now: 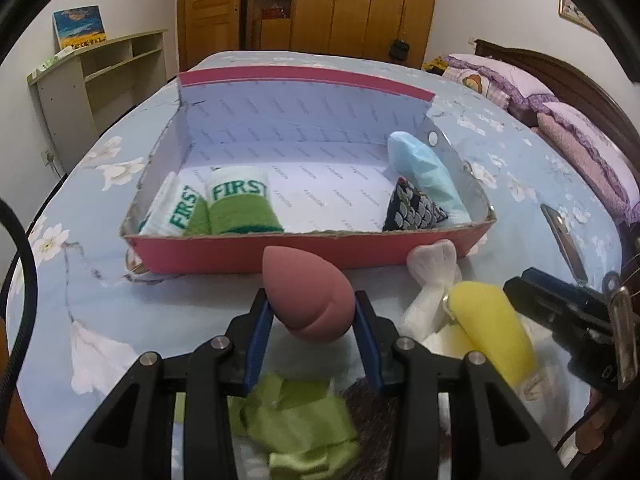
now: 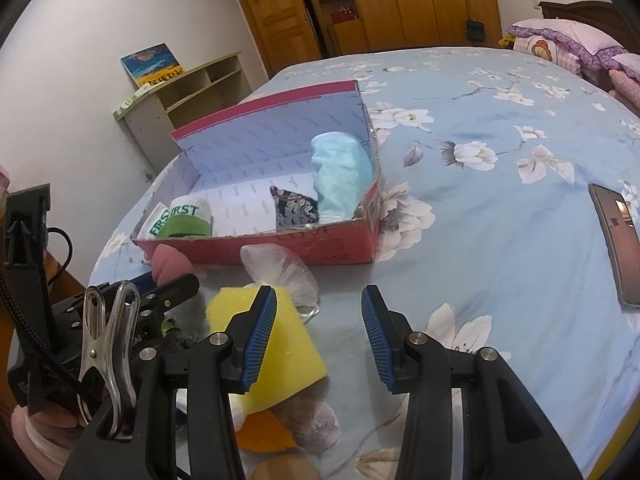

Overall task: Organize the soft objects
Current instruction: 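Grasp the yellow sponge with the right gripper while the left holds the pink sponge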

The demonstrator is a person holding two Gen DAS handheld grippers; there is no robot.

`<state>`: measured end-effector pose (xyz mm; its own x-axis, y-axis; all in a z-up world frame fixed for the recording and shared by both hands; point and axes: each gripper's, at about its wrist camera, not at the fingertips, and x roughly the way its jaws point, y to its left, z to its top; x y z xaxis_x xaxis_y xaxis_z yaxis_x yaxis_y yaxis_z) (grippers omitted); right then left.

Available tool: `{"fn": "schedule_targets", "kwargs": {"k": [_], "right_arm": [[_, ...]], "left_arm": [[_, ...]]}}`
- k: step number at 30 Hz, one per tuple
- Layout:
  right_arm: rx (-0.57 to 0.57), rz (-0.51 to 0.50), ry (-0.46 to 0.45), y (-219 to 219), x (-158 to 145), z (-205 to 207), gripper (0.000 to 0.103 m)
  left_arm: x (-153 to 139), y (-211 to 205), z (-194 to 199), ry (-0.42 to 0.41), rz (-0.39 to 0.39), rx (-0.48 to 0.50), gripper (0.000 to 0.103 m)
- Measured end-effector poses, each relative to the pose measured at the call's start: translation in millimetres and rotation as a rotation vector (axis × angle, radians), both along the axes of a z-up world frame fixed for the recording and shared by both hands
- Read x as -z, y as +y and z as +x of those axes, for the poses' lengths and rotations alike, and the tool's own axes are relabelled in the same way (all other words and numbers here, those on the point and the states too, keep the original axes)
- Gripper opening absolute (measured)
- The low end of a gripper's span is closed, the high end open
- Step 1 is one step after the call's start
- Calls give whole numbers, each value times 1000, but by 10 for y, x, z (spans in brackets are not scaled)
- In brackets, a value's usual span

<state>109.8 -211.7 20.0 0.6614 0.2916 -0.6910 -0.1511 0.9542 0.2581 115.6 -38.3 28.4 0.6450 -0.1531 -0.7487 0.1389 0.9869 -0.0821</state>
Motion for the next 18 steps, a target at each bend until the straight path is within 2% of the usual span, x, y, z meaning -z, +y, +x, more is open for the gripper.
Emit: {"fn": "schedule_targets", "kwargs": {"k": [5,18], "right_arm": [[-19,-9,-6,86,-40,-73,46],[-25,-20,-31,185,-104,-278,45]], "left_arm": [[-8,74,-50,-6,11,-18,42],[-58,239,-199,-10,-33,-44,42]]}}
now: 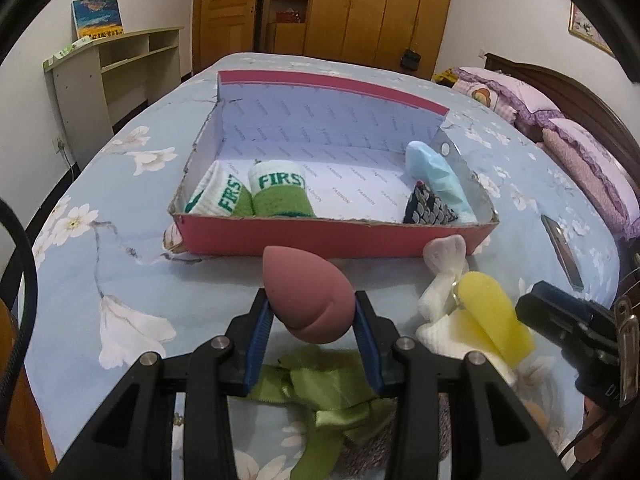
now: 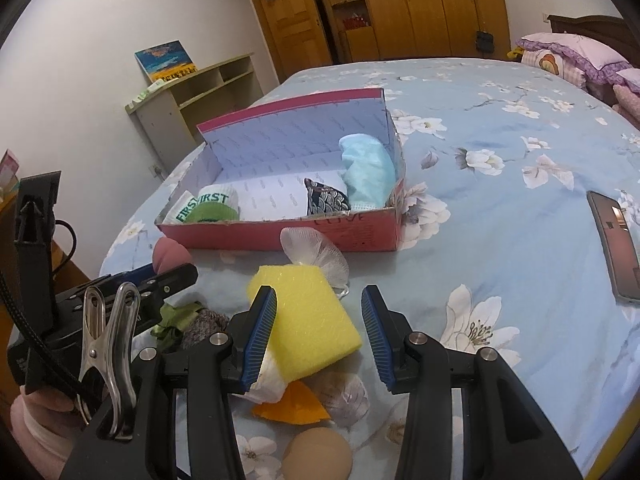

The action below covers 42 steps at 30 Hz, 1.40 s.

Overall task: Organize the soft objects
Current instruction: 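Grasp the yellow sponge with the right gripper while the left holds the pink sponge, then carry the pink sponge and yellow sponge over the box with both grippers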

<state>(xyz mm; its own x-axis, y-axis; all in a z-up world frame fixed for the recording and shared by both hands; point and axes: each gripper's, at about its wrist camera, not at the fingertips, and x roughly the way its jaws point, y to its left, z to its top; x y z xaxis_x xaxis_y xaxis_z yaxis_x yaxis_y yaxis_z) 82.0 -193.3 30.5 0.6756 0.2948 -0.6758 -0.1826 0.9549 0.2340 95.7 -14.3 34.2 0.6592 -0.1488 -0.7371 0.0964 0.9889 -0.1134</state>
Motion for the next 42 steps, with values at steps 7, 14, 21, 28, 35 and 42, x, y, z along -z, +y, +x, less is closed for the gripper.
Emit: {"fn": "schedule_targets", "kwargs": {"k": [7,14,21,28,35,42], "right_arm": [[-39,-15,-5,115,-15,-61,46],[-46,-47,21,166,47,-28,46],[-43,-57,33,162,123,22,45],[-43,-34,26,128,129,30,39],[-33,-25,-3,95,82,-3,30],[-21,32,-73,-11,-103,-86,29]], "left_arm": [[0,75,-51,0,-6,-13,42],[-12,86,-90,-6,-15,6,42],[-46,98,-129,-16,-24,12,42],[-81,153,-168,-24,-26,2,42],[-127,181,-206,-33,-20,6,42],[-212,222,-250,-49,-18,-7,42]]}}
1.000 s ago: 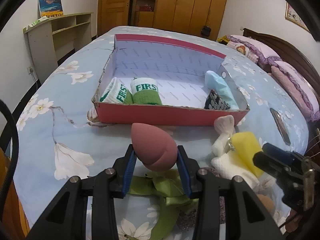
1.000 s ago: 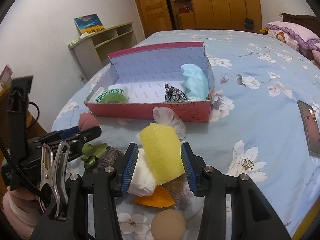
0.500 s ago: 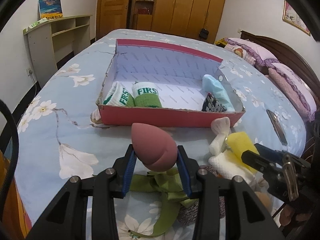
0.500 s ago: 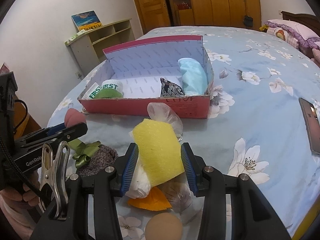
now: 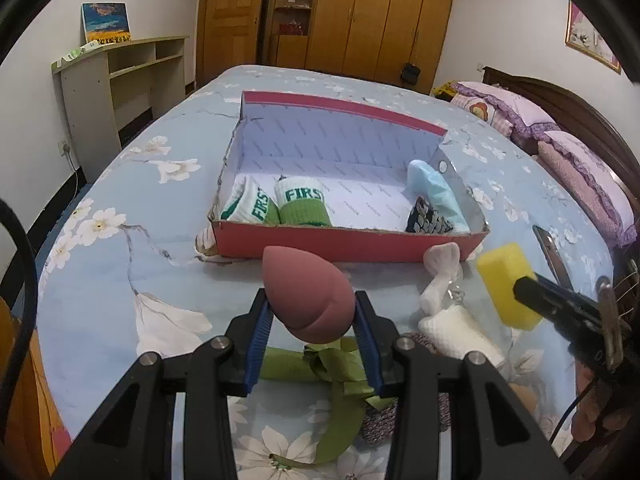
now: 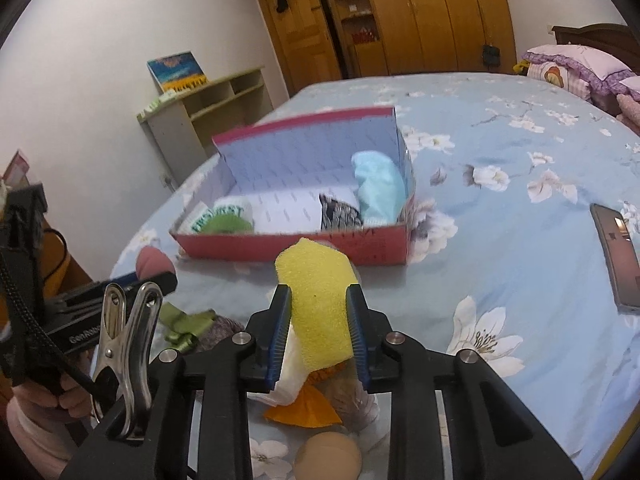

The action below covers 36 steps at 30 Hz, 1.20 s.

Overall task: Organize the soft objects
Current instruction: 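Carry the pink sponge and yellow sponge over the box with both grippers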

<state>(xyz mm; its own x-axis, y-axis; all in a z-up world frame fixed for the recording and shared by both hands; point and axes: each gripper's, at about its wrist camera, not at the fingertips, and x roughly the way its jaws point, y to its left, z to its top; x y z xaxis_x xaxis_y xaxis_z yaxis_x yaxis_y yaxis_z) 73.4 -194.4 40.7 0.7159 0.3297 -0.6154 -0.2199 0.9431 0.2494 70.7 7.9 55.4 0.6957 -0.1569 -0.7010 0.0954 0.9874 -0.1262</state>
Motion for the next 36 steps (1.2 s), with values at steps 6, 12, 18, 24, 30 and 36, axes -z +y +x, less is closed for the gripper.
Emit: {"fn": "schedule_targets", "kwargs": {"k": [6,12,18,24,30,36], "right_arm": [[-11,19,-14,-28,-77,-14,29],[-29,31,-21,-22,-134,-33,29],[-40,17,-41,-5,-229,-13,29],[-62,2,-52,57,-314,46,29],[-91,-8,-58,145,-383,150,29],[-110,-20,-66,198,-435,300,29]], "left_arm": [[-62,-38,-21,-9,0,17,42],[-145,-64,15,-24,10,27,42],[-264,-58,76,-51,29,32,42],[-369,-85,163,-78,53,46,42],[-431,-91,275,-80,48,64,42],[-461,-104,431,-93,69,66,42]]}}
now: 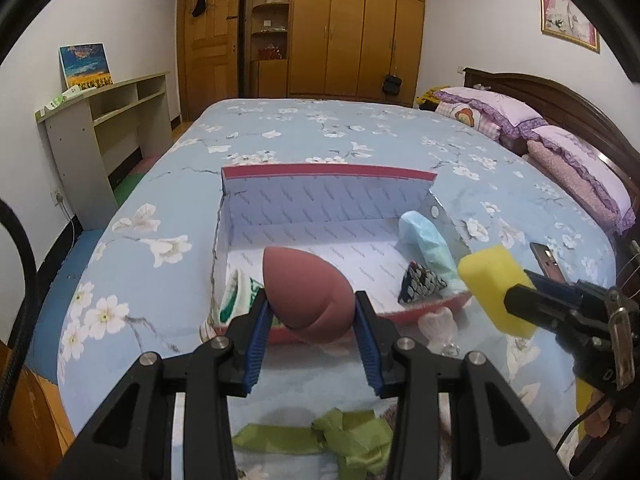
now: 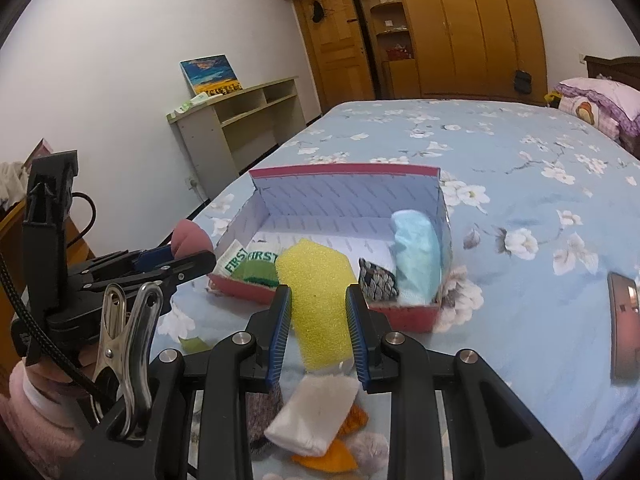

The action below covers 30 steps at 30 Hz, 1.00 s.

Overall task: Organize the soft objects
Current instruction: 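Carry the pink sponge and yellow sponge over the box with both grippers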

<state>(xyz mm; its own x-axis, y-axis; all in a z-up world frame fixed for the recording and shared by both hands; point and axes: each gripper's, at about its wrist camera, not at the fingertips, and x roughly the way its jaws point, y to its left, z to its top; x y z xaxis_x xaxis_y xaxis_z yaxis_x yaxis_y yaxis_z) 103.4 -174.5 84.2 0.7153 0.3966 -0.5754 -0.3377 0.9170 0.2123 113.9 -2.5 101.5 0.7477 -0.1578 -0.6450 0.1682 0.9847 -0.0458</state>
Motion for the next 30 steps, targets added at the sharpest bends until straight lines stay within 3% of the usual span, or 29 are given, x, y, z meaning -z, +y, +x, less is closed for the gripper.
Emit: {"fn": "schedule_targets", "kwargs": {"k": [16,30], "right_arm": [[2,42,7,-15,14,557,29],[19,73,30,-7,163,1040,29]], "left_arm": [[65,-15,691,-4,57,-10,42],[338,-12,1210,28,107,-43,43]]}}
